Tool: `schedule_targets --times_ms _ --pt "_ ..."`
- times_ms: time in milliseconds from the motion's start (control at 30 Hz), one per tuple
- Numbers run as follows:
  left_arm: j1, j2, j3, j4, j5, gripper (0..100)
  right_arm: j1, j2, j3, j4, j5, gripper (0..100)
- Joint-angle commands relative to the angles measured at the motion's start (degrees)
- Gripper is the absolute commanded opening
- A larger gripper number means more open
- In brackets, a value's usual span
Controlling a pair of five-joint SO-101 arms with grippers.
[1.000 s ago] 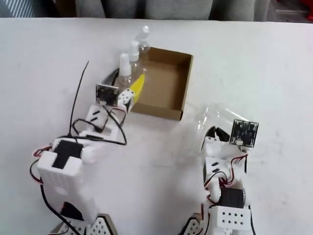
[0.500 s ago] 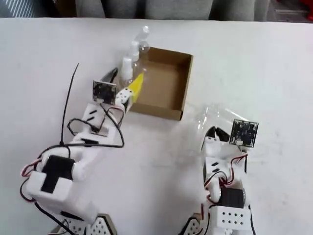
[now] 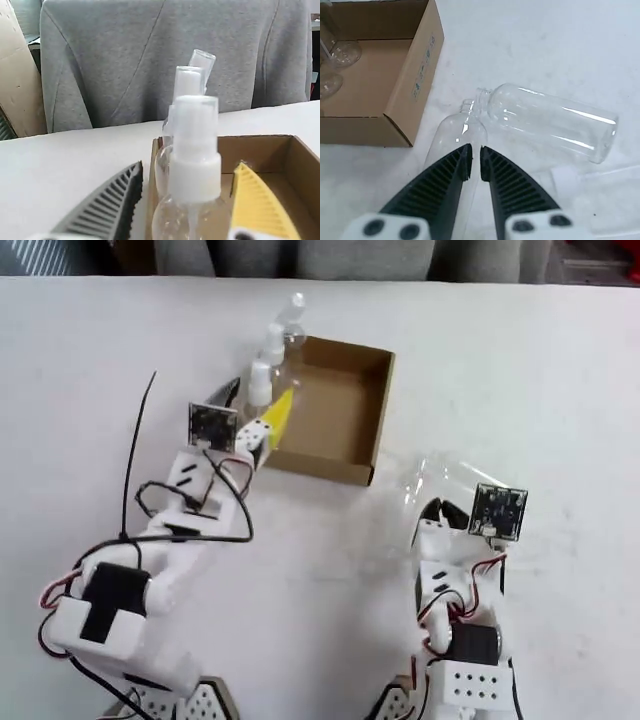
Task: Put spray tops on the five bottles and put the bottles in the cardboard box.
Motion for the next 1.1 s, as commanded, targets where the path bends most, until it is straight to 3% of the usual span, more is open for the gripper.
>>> schedule_targets --times_ms 0,333,600,767,933,1067 --pt "-0.4 -3.9 -0.5 0.1 -0.3 28 0.3 -0.7 0.5 -0.7 0.6 1.7" --pt "-0.2 -11.6 2.4 0.4 -0.2 28 0.2 -0.7 0.5 -0.7 0.6 1.7" --pt "3.6 -33.5 9.4 15.8 -0.3 28 0.2 -0.7 0.5 -0.7 0.6 1.7" --pt "3.3 -49.6 9.6 31.4 -0.1 28 0.2 -0.7 0.5 -0.7 0.7 1.7" --pt "4.2 -62.8 6.1 55.6 -0.1 28 0.7 -0.7 0.5 -0.7 1.1 1.7" --pt "4.4 -67.3 -1.5 73.8 -0.1 28 4.0 -1.1 0.0 -0.7 9.8 1.7"
